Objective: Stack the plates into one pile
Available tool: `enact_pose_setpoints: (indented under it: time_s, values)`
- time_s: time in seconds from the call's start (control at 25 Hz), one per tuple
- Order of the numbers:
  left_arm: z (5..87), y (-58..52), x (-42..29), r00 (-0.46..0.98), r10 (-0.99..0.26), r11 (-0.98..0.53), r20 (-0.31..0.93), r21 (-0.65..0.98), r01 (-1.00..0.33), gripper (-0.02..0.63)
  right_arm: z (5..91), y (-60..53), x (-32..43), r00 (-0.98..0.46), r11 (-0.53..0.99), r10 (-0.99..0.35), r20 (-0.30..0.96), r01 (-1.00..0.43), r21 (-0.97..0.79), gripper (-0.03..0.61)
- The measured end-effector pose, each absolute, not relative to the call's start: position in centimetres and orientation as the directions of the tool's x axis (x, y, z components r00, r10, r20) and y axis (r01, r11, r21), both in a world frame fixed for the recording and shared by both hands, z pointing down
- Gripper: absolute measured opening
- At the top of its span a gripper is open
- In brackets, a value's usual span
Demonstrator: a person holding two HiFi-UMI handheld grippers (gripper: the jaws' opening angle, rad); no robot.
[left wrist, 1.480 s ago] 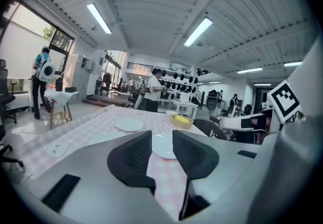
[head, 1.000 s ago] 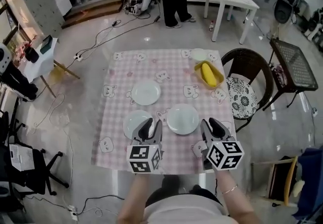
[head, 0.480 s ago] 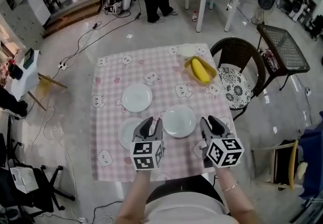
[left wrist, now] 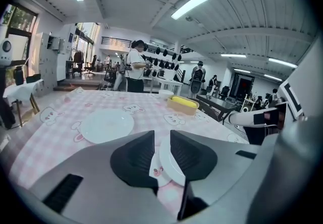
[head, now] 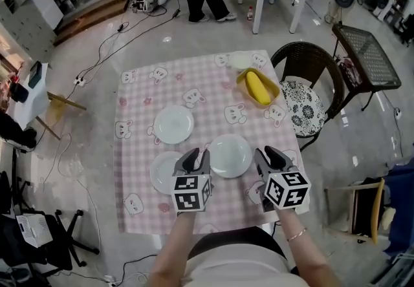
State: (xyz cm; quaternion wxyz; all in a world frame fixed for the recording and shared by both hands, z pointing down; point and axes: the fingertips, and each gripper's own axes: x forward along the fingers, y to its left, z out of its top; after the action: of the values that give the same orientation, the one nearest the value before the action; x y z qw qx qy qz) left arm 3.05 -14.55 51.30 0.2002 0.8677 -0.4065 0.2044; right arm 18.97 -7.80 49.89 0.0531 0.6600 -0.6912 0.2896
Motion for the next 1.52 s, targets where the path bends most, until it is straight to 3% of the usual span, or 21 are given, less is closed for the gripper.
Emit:
enact_pose_setpoints:
  time_s: [0.88, 1.24, 1.52]
  values:
    - [57.5, -14.9, 5.9, 0.523, -0.475, -0.542, 0.708, 0.233, -0.807, 0.14, 53.0, -9.1, 19.9, -0.15, -0.051, -0.847, 0.51, -0.932, -0.359, 0.117]
    - [58.7, -14.6, 5.2, 0.466, -0.458, -0.441, 0.757, 0.262, -0.858, 0.137, 52.8, -8.5, 19.9, -0.159, -0.044, -0.843, 0.514, -0.932, -0.36, 0.115]
    - [58.5, -14.1, 5.2, 0.454, -0.463, -0.444, 0.762, 0.244, -0.862, 0.126, 53.0, -8.1, 19.9, -0.165, -0.041, -0.834, 0.527, -0.933, -0.357, 0.115]
